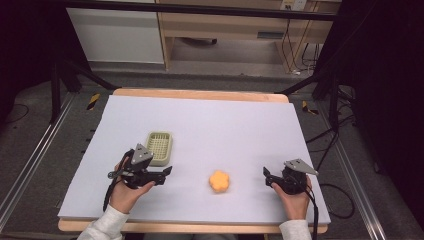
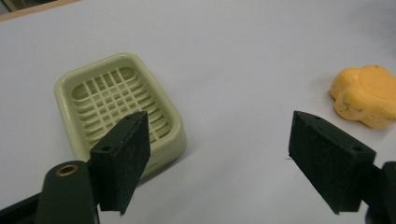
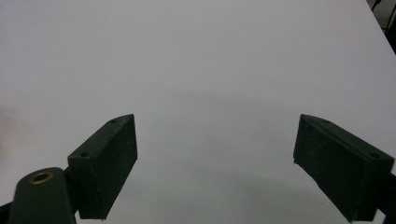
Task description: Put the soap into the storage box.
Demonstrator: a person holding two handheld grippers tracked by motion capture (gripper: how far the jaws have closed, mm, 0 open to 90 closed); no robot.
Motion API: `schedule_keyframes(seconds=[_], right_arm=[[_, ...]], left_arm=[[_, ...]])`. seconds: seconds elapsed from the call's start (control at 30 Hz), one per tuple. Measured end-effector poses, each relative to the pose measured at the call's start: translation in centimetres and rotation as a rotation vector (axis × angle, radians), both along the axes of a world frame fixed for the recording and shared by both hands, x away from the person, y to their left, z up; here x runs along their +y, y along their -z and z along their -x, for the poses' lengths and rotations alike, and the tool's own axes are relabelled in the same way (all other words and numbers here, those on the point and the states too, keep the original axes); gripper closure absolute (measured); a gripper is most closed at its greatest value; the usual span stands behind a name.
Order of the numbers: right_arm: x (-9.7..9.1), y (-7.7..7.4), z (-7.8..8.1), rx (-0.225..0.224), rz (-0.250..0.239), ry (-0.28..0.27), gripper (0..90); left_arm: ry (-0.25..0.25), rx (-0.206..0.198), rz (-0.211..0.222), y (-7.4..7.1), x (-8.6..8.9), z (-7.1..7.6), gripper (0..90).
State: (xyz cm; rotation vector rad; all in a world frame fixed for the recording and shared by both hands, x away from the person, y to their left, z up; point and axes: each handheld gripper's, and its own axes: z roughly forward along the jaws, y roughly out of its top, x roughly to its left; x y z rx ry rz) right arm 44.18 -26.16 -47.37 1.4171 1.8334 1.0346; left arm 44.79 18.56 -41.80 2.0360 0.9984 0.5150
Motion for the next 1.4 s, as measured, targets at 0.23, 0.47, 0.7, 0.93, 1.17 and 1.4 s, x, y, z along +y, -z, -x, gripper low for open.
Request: schedule_keyframes(seconds=[0.23, 0.47, 0.7, 0.93, 1.17, 1.4], right_arm=[[0.1, 0.0, 0.0, 0.004, -0.001, -0.001, 13.6], [0.1, 0.1, 0.0, 0.005, 0.002, -0.006, 13.6], [0.2, 0.1, 0.0, 0.004, 0.003, -0.015, 13.7], [0.3, 0.1, 0.0, 0.004, 0.000, -0.013, 13.5], [0.4, 0.3, -0.1, 0.008, -0.002, -0.027, 13.9], [0.5, 0.3, -0.2, 0.009, 0.000, -0.030, 13.9]], left_arm=[[0.045, 0.010, -0.015, -0.1, -1.9, -0.2, 20.2], [0.076, 0.019, -0.018, 0.0, -3.4, -0.2, 19.7], [0.110, 0.023, -0.028, -0.1, -5.4, -0.3, 19.7], [0.137, 0.031, -0.029, -0.1, -6.8, -0.3, 19.3], [0.162, 0.041, -0.030, -0.1, -8.0, -0.3, 18.7], [0.184, 0.047, -0.036, -0.2, -9.1, -0.3, 18.7]])
